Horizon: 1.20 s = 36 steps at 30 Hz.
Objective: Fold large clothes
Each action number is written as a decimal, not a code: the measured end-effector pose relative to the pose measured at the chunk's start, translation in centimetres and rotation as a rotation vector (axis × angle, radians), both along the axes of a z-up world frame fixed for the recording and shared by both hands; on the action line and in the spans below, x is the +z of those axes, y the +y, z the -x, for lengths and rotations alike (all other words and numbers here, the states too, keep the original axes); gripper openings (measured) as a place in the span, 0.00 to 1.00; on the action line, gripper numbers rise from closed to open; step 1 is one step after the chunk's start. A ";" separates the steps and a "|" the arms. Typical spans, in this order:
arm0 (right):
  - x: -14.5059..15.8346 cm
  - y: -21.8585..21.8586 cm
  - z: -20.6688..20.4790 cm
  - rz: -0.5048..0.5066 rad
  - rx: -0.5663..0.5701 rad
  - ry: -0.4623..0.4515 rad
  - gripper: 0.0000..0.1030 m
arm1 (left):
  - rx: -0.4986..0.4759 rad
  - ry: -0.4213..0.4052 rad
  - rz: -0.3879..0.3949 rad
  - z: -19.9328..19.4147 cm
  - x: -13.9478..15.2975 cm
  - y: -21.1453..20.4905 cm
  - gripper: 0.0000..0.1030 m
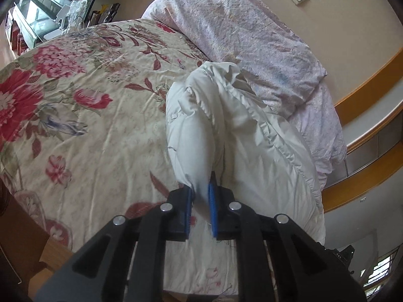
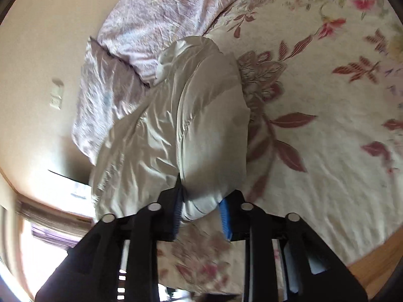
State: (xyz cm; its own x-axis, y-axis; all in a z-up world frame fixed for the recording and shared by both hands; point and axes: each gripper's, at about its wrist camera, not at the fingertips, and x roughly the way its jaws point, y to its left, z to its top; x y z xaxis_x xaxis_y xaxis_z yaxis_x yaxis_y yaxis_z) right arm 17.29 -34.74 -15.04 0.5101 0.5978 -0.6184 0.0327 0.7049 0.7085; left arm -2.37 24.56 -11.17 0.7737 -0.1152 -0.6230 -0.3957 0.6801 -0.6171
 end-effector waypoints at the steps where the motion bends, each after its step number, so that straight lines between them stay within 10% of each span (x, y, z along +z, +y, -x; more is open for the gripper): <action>1: 0.8 0.2 0.5 0.087 -0.013 -0.017 0.42 | 0.001 0.004 -0.018 0.3 0.0 -0.3 0.14; 6: 6.3 2.3 2.6 0.457 -0.131 -0.243 0.59 | 0.024 0.010 -0.101 0.7 0.2 -1.0 0.42; 13: 9.0 13.2 0.4 0.486 0.106 -0.401 0.59 | 0.046 -0.032 -0.170 1.2 1.4 -1.7 0.76; 21: 9.3 23.7 -1.4 0.587 0.192 -0.490 0.59 | 0.029 -0.025 -0.112 0.3 0.7 -1.9 0.83; 36: 2.4 28.0 -4.0 0.745 0.292 -0.376 0.64 | 0.034 -0.039 -0.048 -2.9 -0.7 -1.4 0.83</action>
State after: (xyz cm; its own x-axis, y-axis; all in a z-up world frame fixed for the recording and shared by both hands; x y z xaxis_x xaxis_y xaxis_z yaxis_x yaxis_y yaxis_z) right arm 21.29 -6.72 -12.66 0.6484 0.2447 -0.7209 -0.3634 0.9316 -0.0107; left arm 0.51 23.17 -11.87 0.8006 -0.0596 -0.5962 -0.3949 0.6959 -0.5998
